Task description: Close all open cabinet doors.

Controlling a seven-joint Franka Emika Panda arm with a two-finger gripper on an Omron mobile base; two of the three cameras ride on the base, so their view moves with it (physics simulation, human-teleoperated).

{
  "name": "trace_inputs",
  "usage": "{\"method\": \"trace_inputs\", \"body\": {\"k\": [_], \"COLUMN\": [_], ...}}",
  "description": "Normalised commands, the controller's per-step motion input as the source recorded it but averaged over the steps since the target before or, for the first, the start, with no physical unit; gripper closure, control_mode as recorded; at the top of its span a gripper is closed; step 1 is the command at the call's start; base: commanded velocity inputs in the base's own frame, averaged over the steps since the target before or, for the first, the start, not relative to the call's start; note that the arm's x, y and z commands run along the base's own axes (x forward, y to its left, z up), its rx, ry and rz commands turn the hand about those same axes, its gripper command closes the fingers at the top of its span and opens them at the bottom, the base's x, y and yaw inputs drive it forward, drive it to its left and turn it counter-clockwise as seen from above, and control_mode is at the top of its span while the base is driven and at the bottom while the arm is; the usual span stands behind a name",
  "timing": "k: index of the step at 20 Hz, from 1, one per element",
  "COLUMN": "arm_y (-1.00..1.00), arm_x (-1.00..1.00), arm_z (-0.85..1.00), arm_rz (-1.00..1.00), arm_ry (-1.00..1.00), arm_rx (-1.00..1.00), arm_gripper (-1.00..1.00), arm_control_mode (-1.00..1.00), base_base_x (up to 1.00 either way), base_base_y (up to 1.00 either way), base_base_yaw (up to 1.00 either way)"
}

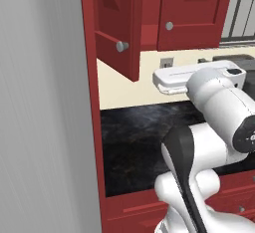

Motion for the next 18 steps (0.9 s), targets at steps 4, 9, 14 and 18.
{"method": "trace_inputs", "body": {"k": [4,9,14,18], "arm_y": [0.26,0.08,0.35,0.32], "arm_x": [0.02,0.01,0.01,0.00], "arm_z": [-0.01,-0.15,-0.33,-0.11], "arm_rz": [0.07,0.15,0.16,0.14], "arm_ry": [0.00,0.00,-0.04,-0.11], "arm_rx": [0.00,0.00,0.00,0.00], "arm_gripper": [-1.00,-1.00,-1.00,-1.00], "arm_control_mode": [-1.00,-1.00,-1.00,-1.00], "base_base_x": [0.00,0.00,0.00,0.00], "base_base_y": [0.00,0.00,0.00,0.00], "base_base_yaw": [0.00,0.00,0.00,0.00]}}
